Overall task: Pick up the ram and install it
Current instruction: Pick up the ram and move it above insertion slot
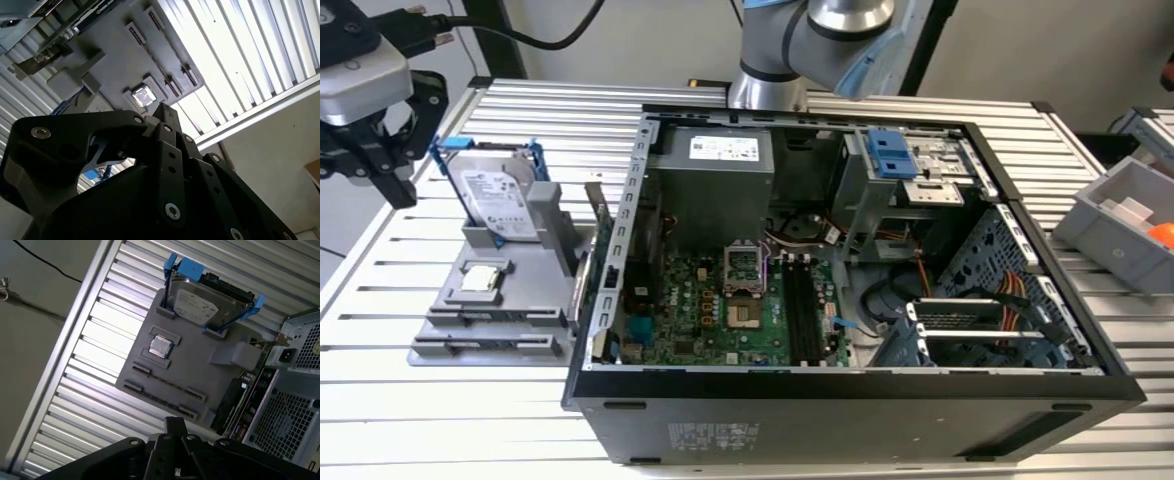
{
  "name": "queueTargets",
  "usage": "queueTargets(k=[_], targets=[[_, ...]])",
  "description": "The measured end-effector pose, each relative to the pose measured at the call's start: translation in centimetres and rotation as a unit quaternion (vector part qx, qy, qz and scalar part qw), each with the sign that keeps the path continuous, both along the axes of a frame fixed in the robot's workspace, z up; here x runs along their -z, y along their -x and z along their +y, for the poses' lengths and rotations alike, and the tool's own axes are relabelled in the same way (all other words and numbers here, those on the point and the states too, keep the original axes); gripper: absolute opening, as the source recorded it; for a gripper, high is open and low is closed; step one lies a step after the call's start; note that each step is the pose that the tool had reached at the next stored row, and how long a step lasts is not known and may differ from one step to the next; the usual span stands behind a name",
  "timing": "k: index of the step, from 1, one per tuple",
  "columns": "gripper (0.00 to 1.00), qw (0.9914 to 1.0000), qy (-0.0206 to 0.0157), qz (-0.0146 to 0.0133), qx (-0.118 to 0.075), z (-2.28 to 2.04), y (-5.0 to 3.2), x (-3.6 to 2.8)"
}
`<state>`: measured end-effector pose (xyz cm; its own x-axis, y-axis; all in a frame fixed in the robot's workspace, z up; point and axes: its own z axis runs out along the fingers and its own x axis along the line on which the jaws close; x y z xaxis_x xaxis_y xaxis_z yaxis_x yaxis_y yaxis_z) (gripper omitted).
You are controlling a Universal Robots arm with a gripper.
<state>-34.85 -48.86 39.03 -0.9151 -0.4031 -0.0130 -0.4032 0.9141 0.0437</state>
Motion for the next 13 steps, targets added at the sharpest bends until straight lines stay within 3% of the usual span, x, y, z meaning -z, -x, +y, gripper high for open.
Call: queueTargets(k=[13], targets=[[0.00, 0.99996, 0.0000, 0.0000, -0.009, 0.00, -0.01, -0.01]])
